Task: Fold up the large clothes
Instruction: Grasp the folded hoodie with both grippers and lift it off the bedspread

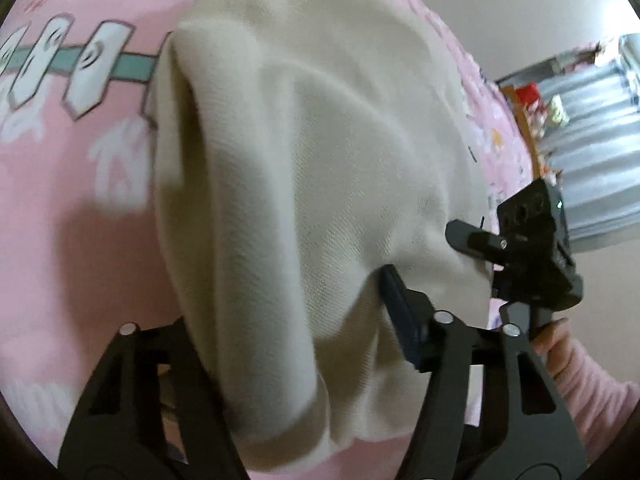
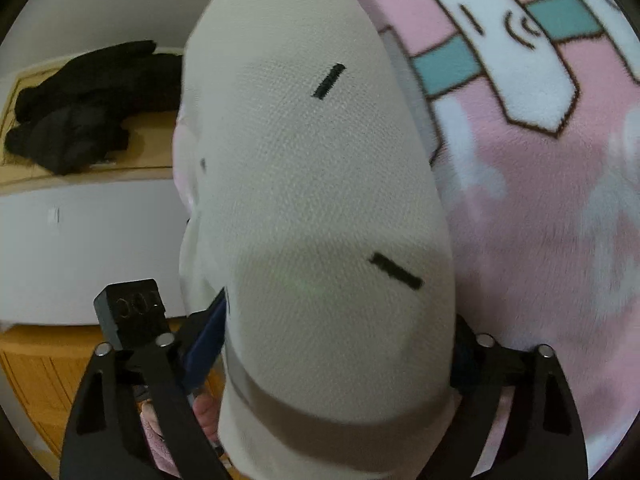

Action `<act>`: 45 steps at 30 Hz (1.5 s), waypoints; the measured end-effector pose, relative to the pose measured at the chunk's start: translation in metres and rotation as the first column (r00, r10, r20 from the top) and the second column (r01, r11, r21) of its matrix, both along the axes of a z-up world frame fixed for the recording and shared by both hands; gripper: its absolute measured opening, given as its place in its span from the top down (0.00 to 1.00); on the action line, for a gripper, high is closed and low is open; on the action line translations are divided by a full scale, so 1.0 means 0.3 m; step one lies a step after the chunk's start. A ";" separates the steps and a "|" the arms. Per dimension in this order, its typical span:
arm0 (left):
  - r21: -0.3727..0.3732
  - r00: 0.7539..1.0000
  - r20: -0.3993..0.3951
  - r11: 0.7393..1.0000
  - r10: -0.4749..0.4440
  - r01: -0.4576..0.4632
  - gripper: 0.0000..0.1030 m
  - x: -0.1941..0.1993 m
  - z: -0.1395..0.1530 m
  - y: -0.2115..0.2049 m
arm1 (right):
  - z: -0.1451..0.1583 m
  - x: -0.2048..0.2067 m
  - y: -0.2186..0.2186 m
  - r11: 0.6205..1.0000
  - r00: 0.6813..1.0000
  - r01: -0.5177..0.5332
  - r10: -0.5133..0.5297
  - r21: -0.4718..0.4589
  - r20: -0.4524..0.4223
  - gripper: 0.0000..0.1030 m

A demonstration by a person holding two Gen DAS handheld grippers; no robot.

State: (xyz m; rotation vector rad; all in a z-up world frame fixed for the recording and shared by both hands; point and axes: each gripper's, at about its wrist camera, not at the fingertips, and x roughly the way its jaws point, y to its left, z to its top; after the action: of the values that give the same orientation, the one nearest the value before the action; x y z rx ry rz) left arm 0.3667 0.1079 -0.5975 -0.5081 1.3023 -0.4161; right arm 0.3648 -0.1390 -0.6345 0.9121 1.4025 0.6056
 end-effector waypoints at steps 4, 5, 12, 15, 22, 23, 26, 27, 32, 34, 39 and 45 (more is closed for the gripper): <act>-0.119 0.999 0.007 0.992 0.053 -0.052 0.47 -0.050 0.075 0.025 | 0.050 -0.045 -0.002 0.997 1.000 -0.015 0.017 0.076 -0.022 0.27; -0.131 0.999 0.012 0.990 0.045 -0.043 0.47 -0.057 0.101 0.025 | 0.062 -0.060 -0.008 0.995 0.999 -0.015 0.018 0.094 -0.032 0.27; -0.283 0.996 0.079 0.957 -0.043 0.064 0.50 -0.095 0.315 -0.096 | 0.222 -0.173 -0.030 0.976 0.999 -0.011 0.019 0.219 -0.033 0.29; -0.361 0.997 0.061 0.931 -0.036 0.056 0.52 -0.123 0.368 -0.090 | 0.315 -0.227 -0.084 0.974 1.000 -0.008 0.012 0.225 -0.017 0.29; -0.413 0.985 0.125 0.896 -0.120 0.162 0.52 -0.305 0.540 -0.134 | 0.501 -0.427 -0.249 0.968 0.998 0.023 -0.035 0.248 0.044 0.30; -0.413 0.978 0.151 0.890 -0.145 0.195 0.52 -0.341 0.585 -0.157 | 0.539 -0.460 -0.276 0.968 0.996 0.036 -0.053 0.250 0.065 0.30; -0.417 0.957 0.213 0.868 -0.196 0.271 0.52 -0.414 0.697 -0.232 | 0.648 -0.572 -0.359 0.955 0.987 0.084 -0.120 0.284 0.111 0.30; -0.411 0.944 0.244 0.859 -0.221 0.307 0.52 -0.445 0.751 -0.275 | 0.691 -0.617 -0.400 0.948 0.981 0.100 -0.145 0.301 0.130 0.30; -0.355 0.866 0.375 0.812 -0.331 0.464 0.52 -0.572 1.001 -0.500 | 0.868 -0.816 -0.640 0.917 0.932 0.170 -0.268 0.361 0.243 0.30; -0.333 0.826 0.430 0.786 -0.364 0.520 0.52 -0.627 1.109 -0.618 | 0.935 -0.902 -0.759 0.892 0.897 0.201 -0.334 0.406 0.290 0.30; -0.271 0.706 0.543 0.700 -0.455 0.660 0.52 -0.722 1.341 -0.944 | 1.070 -1.037 -1.012 0.827 0.806 0.261 -0.470 0.498 0.360 0.30; -0.173 0.587 0.586 0.622 -0.558 0.764 0.52 -0.751 1.495 -1.410 | 1.150 -1.121 -1.424 0.788 0.694 0.316 -0.572 0.529 0.437 0.30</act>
State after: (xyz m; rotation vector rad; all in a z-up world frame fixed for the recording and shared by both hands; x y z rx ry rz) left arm 0.1415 -0.3152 -0.1490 -0.1862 0.8563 -1.4196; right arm 0.0287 -0.5664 -0.2894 1.2369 0.4480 0.7283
